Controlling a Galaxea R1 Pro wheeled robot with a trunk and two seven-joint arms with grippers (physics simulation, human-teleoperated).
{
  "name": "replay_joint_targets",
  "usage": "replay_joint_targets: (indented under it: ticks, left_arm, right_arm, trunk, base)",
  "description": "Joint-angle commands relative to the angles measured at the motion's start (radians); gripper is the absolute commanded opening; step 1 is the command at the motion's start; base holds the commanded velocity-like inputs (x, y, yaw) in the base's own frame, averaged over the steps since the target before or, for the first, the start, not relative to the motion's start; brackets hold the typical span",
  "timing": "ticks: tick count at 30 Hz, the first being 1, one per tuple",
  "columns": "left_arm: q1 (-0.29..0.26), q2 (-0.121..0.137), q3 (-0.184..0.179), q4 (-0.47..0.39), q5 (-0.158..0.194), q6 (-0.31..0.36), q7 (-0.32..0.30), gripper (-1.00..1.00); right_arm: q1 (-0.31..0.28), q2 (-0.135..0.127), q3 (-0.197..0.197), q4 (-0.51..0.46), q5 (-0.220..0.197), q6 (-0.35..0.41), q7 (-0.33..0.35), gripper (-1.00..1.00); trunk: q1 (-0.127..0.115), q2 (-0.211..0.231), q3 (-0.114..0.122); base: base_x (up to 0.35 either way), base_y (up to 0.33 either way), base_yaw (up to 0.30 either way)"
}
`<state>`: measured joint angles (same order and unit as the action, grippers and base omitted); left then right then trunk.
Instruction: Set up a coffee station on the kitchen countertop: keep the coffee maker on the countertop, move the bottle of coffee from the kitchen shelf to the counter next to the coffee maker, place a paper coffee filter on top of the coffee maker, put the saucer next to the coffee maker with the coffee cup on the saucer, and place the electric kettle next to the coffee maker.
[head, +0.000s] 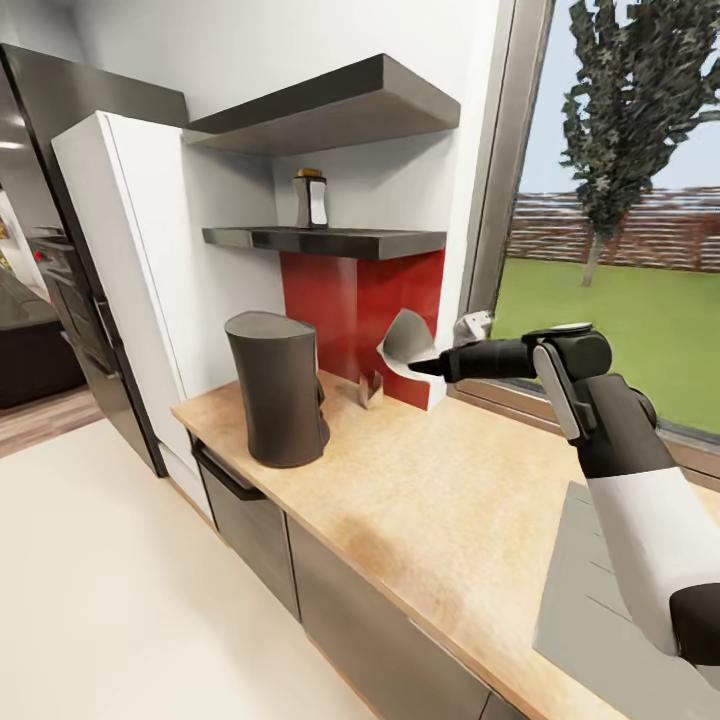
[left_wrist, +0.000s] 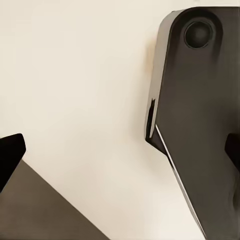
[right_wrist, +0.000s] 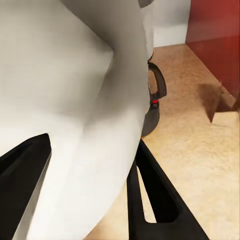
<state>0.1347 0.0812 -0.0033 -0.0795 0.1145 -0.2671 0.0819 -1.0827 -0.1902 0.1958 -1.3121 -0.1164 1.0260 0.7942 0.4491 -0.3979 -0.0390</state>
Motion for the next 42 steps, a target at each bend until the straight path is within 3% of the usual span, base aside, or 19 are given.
replay_joint_targets:
  ticks: [1,4,5,6,9,11,17,27,35,40,42]
  left_arm:
    - [0.0,0.0,-0.001,-0.002,0.008,-0.001,0.0,1.0]
    - [0.0,0.0,-0.001,-0.002,0.008,0.0,-0.001,1.0]
    - [0.0,0.0,-0.001,-0.002,0.008,0.0,-0.001,1.0]
    - [0.0,0.0,-0.001,-0.002,0.008,0.0,-0.001,1.0]
    - [0.0,-0.001,-0.002,-0.002,0.007,0.0,-0.001,1.0]
    - [0.0,-0.001,-0.003,-0.002,0.007,0.0,-0.001,1.0]
    - [0.0,-0.001,-0.003,-0.002,0.007,0.0,-0.001,1.0]
    - [0.0,-0.001,-0.001,-0.002,0.008,0.0,-0.002,1.0]
    - [0.0,-0.001,-0.003,-0.001,0.007,0.0,0.0,1.0]
    - [-0.001,-0.001,-0.003,-0.002,0.006,0.0,-0.001,1.0]
    - [-0.001,0.0,-0.003,-0.002,0.006,0.0,-0.002,1.0]
  right_arm:
    - [-0.003,0.0,0.007,0.002,-0.009,0.011,-0.001,-1.0]
    - [-0.028,0.0,0.037,0.033,-0.007,0.015,0.002,-1.0]
    - [-0.06,0.003,0.059,0.096,-0.006,0.016,0.003,-1.0]
    - [-0.118,0.008,0.087,0.237,-0.006,0.016,0.003,-1.0]
    - [-0.255,0.029,0.123,0.502,-0.007,0.015,0.003,-1.0]
    - [-0.293,0.039,0.129,0.543,-0.009,0.014,0.003,-1.0]
    - [-0.315,0.065,0.132,0.484,-0.011,0.013,0.005,-1.0]
    - [-0.329,0.127,0.132,0.476,-0.016,0.014,0.005,-1.0]
    - [-0.332,0.125,0.14,0.472,-0.011,0.013,0.032,-1.0]
    - [-0.336,0.143,0.129,0.472,-0.008,0.014,0.035,-1.0]
    - [-0.342,0.131,0.124,0.47,-0.011,0.013,0.035,-1.0]
  trunk:
    - [0.001,-0.002,-0.002]
    - [0.001,-0.002,-0.002]
    - [0.001,-0.002,-0.002]
    - [0.001,-0.002,-0.002]
    - [0.001,-0.002,-0.002]
    - [0.001,-0.002,-0.002]
    - [0.001,-0.002,-0.002]
    - [0.001,-0.002,-0.002]
    - [0.001,-0.002,-0.002]
    - [0.001,-0.002,-0.002]
    - [0.001,-0.002,-0.002]
  base:
    - [0.052,0.031,0.0]
    - [0.023,0.013,0.0]
    - [0.007,0.004,0.0]
    - [0.004,0.002,0.0]
    - [0.001,0.001,0.0]
    - [0.0,0.0,0.0]
    - [0.0,0.0,0.0]
    - [0.009,0.003,0.0]
    - [0.121,0.092,0.0]
    - [0.052,0.0,0.0]
    - [0.268,0.0,0.0]
